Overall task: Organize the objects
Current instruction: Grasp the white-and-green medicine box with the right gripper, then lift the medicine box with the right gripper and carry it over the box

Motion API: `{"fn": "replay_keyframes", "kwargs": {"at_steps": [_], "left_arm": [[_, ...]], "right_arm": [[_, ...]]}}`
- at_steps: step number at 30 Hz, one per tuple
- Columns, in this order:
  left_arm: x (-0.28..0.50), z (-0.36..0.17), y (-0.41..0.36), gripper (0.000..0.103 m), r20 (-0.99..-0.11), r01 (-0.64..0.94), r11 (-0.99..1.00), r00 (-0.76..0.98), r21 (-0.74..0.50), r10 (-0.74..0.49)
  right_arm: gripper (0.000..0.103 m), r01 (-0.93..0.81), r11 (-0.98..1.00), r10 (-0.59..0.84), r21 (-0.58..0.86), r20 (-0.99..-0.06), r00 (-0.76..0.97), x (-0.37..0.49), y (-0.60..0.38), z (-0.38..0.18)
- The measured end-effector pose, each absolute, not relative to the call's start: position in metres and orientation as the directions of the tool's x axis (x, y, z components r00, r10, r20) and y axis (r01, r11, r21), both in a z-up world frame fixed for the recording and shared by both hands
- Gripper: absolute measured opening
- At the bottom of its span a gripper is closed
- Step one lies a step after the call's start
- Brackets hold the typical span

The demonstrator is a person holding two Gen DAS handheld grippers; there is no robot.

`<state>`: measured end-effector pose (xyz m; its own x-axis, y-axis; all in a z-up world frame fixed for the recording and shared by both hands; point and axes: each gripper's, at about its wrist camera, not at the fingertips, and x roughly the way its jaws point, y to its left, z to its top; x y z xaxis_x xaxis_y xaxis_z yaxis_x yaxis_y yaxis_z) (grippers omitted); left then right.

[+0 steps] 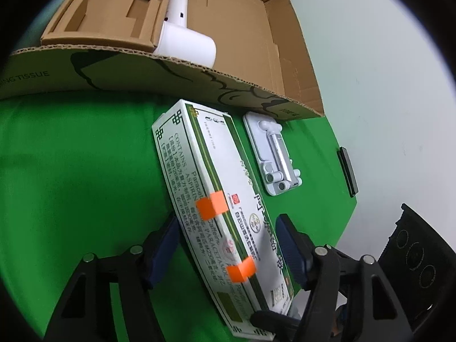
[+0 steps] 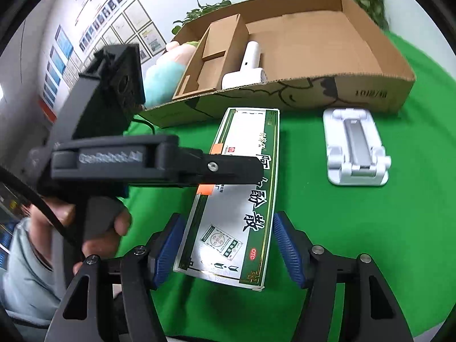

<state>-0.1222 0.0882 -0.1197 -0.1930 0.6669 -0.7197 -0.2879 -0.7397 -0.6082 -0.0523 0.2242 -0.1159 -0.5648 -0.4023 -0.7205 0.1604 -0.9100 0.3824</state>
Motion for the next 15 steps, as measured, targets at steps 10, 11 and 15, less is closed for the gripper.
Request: {"fn": "replay_keyframes", "kwargs": {"at_steps": [10,11,15], "left_arm": [[-0.112,-0.099,0.08,0.051,-0.702,-0.296,-0.74,-0.242,-0.604,0.669],[-0.112,-0.093,0.08,0.049,-0.699,-0.306,-0.74,-0.25,-0.6,0.67],[-0.11,-0.067,0.083,0.045,-0.678,-0.357,-0.737,-0.298,-0.574,0.672]], "right_arm": [[0.061,0.186,-0.923,-0.379,0.337,-0.713,-0.591,-0.047,0.218,-0.107],[0.061,0.186,-0.926,-0.373,0.33,-0.708,-0.599,-0.046,0.218,-0.105],[0.06,0.187,-0.931,-0.357,0.313,-0.678,-0.642,-0.044,0.22,-0.092]]}}
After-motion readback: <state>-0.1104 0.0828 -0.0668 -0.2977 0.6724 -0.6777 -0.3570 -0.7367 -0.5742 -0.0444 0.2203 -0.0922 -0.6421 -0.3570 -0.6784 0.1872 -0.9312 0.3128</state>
